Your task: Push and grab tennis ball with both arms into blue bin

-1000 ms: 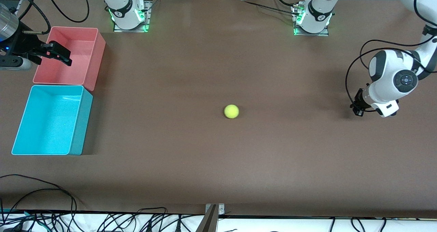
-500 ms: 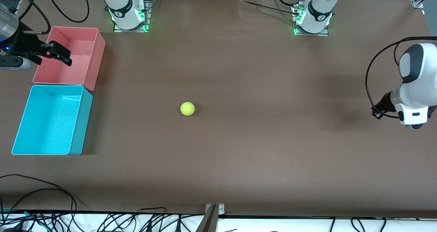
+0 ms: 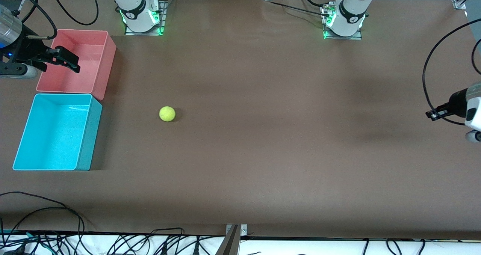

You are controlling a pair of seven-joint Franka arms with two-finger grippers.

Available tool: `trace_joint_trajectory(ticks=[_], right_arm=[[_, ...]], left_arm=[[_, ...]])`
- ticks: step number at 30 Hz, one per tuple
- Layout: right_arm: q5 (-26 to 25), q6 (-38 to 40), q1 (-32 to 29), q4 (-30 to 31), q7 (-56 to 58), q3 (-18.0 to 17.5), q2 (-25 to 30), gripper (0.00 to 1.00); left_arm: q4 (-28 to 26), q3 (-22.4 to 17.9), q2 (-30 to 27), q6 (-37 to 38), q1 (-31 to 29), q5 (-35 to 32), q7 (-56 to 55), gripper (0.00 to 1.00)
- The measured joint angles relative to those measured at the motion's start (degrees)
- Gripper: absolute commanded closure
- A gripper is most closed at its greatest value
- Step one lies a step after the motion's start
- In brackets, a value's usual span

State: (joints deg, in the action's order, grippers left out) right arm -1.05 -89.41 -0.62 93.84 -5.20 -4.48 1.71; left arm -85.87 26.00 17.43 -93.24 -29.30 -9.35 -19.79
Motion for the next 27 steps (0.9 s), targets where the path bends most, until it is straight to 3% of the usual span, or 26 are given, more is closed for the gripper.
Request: trace_joint_trajectory(ticks=[9, 13, 16, 17, 19, 27], right_arm=[[0.0, 1.1, 0.1, 0.7, 0.1, -0.1, -1.2, 0.0], [0.0, 1.4, 0.0, 1.5, 1.2, -0.1, -2.6, 0.0], [0.0, 1.4, 0.0, 2.1, 1.6, -0.1, -3.8, 0.0], [0.0, 1.3, 0.0, 2.2, 1.6, -0.1, -4.2, 0.0], [0.0, 1.1, 0.0, 2.3, 1.7, -0.1, -5.1, 0.0], [0.0, 0.4, 0.1, 2.3, 1.7, -0.1, -7.7, 0.0]], left_arm=[[5.5, 3.8, 0.0, 5.2, 0.1, 0.2, 3.3, 1.0], [6.2, 5.5, -0.1, 5.6, 0.2, 0.2, 3.3, 0.93], [6.3, 6.1, -0.1, 5.7, 0.3, 0.2, 3.4, 0.7], [6.3, 6.1, -0.1, 5.7, 0.4, 0.2, 3.4, 0.58], [6.3, 6.2, -0.1, 5.8, 0.4, 0.2, 3.4, 0.0], [6.3, 6.1, -0.1, 5.8, 0.3, 0.2, 3.4, 0.0]])
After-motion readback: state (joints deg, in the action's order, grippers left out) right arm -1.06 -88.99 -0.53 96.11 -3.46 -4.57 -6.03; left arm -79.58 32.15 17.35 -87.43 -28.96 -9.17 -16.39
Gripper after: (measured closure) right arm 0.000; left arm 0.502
